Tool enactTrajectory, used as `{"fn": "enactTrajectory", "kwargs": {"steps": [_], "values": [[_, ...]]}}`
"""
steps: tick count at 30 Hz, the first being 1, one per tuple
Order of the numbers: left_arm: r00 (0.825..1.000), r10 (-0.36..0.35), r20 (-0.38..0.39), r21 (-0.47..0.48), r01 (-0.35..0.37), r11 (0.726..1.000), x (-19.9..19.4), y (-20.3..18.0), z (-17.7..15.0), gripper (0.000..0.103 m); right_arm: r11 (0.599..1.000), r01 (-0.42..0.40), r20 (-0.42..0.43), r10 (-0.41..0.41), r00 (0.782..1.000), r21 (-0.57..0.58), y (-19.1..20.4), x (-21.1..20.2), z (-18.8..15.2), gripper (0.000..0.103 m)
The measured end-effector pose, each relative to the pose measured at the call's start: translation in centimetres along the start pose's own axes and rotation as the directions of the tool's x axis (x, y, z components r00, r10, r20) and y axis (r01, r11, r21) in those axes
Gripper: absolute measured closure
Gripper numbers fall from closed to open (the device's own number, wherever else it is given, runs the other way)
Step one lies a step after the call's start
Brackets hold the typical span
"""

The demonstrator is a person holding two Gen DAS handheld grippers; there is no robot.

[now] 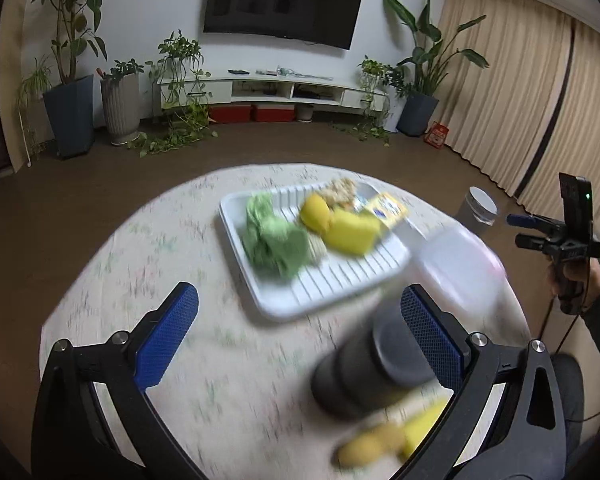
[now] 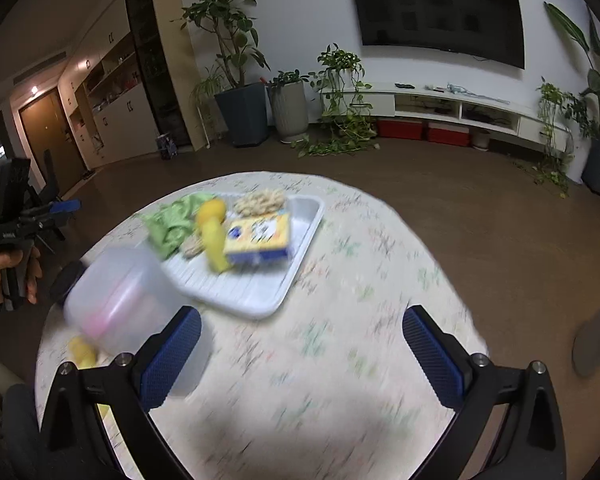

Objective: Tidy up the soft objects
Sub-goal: 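Move both tools back over the last items on the table, then grasp the yellow square sponge with the right tool while the left tool grasps the gourd-shaped sponge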

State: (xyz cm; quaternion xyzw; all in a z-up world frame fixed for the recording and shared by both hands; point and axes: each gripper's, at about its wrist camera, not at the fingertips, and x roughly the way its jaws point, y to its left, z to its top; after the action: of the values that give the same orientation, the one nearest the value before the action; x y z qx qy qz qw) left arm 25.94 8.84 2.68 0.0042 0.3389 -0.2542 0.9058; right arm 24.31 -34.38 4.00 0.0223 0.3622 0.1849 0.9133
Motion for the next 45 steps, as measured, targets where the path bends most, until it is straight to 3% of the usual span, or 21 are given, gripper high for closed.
{"fn": "enactTrajectory", "kwargs": {"steps": [7,12,15,23,29,32,44,45], "values": [[0.998,0.002,-0.059,-0.011,-0.003,1.000,-3.3,-2.9,-8.5,0.000,0.997,-0.010,-0.021,0.011,1.000,0.080,4.0,-3.8,-6.4,0.000],[0.997,0.003,-0.075,-0.093,-0.010,0.996,-5.1,-3.7,-12.1,0.000,0.993,-0.036,-0.043,0.041,0.998,0.110,7.8,-5.2,-10.0,0.000],[0.997,0.008,-0.075,-0.075,-0.013,0.997,-6.1,-5.0,-13.5,0.000,0.994,-0.047,-0.055,0.053,0.997,0.104,10.4,-5.4,-11.6,0.000],[0.995,0.014,-0.098,0.023,-0.012,1.000,-7.1,-7.4,-14.1,0.000,0.997,-0.066,-0.107,0.069,0.992,0.025,18.2,-2.7,-14.0,0.000],[0.990,0.047,-0.130,0.009,-0.047,0.999,-6.8,-6.2,-14.2,0.000,0.999,-0.051,-0.148,0.052,0.988,0.007,22.9,1.5,-13.6,0.000],[0.985,0.066,-0.162,0.009,-0.066,0.998,-6.1,-5.4,-14.1,0.000,0.999,-0.028,-0.173,0.030,0.984,0.015,23.9,3.3,-13.3,0.000],[0.974,0.151,-0.166,0.013,-0.151,0.988,-4.8,-3.8,-13.8,0.000,0.999,0.052,-0.261,-0.054,0.964,-0.012,25.4,7.9,-12.5,0.000],[0.973,0.156,-0.171,0.025,-0.154,0.988,-4.5,-4.0,-13.8,0.000,0.997,0.071,-0.248,-0.078,0.966,-0.036,25.6,7.9,-12.6,0.005]]}}
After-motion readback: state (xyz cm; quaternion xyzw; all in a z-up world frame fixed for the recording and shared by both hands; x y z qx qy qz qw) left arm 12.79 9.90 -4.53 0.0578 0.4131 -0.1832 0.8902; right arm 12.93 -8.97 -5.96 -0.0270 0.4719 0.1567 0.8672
